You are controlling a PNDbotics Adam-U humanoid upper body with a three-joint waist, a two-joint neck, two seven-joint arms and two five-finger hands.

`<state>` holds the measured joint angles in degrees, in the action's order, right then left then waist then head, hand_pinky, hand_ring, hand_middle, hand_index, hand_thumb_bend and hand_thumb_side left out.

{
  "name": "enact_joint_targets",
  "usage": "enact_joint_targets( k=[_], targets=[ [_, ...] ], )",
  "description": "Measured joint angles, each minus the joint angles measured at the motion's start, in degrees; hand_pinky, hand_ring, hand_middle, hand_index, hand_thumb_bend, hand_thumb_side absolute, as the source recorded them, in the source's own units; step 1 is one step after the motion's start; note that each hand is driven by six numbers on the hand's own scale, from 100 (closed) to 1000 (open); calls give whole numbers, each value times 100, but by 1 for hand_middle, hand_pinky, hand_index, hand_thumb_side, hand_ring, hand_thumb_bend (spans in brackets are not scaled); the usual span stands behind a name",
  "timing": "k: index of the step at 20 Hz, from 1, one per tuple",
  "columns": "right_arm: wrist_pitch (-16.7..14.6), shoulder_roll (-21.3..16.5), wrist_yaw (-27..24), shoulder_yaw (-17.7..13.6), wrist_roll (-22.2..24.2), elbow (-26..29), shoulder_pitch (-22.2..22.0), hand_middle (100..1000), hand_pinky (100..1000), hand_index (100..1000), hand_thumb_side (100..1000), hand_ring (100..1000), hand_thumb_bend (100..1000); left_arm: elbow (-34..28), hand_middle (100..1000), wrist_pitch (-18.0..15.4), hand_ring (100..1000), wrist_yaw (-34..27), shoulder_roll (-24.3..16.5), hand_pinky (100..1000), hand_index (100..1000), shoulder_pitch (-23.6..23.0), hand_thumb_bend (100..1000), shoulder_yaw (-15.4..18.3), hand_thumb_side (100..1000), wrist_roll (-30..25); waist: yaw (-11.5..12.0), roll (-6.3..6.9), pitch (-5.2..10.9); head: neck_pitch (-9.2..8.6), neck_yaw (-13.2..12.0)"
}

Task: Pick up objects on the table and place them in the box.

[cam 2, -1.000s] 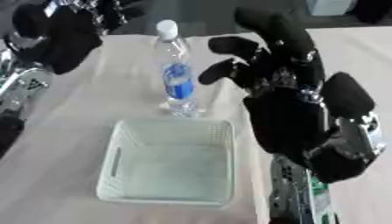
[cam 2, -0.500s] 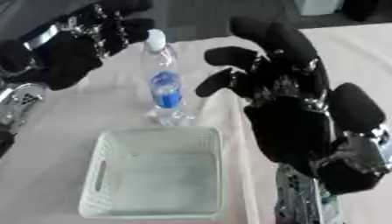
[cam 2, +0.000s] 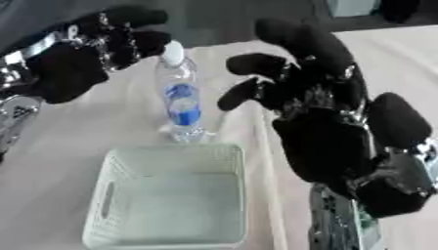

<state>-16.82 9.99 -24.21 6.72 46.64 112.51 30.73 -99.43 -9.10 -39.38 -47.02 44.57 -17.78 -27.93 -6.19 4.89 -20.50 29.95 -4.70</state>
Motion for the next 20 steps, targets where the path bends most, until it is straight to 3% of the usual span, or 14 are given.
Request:
enact_joint_targets(
  k=[20],
  targets=[
    [83, -52, -45, 0, 83, -84, 32, 900, 691, 934, 1000, 839, 100, 552, 1000, -76, 1000, 66, -136, 1000, 994, 240, 757, 314, 765, -512, 127, -7, -6, -357, -63]
  ],
)
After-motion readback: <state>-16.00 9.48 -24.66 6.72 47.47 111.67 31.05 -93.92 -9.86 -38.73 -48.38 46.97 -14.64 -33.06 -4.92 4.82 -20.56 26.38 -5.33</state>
